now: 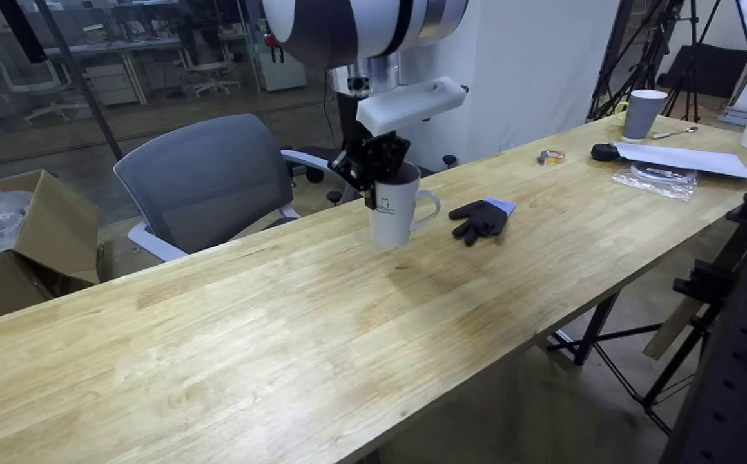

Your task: Pick up the mug then set it back down

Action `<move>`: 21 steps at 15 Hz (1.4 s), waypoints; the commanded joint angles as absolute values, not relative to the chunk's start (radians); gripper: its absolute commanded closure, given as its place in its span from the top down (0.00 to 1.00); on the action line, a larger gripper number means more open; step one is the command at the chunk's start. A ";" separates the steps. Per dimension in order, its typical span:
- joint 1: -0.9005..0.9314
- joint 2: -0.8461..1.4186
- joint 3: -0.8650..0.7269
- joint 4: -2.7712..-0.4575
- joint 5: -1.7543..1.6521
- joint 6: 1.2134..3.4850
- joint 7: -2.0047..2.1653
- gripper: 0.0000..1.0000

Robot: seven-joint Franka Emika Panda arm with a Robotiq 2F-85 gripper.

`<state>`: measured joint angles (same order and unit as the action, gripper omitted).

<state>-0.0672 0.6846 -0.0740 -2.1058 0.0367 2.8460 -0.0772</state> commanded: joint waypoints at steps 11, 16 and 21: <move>-0.102 0.697 -0.069 -1.968 -0.021 2.702 -0.115 0.02; -0.094 0.701 -0.081 -1.952 -0.022 2.671 -0.101 0.02; -0.086 0.702 -0.092 -1.950 -0.019 2.672 -0.074 0.02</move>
<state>-0.0945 0.7041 -0.0786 -1.9772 -0.0026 2.6970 -0.1172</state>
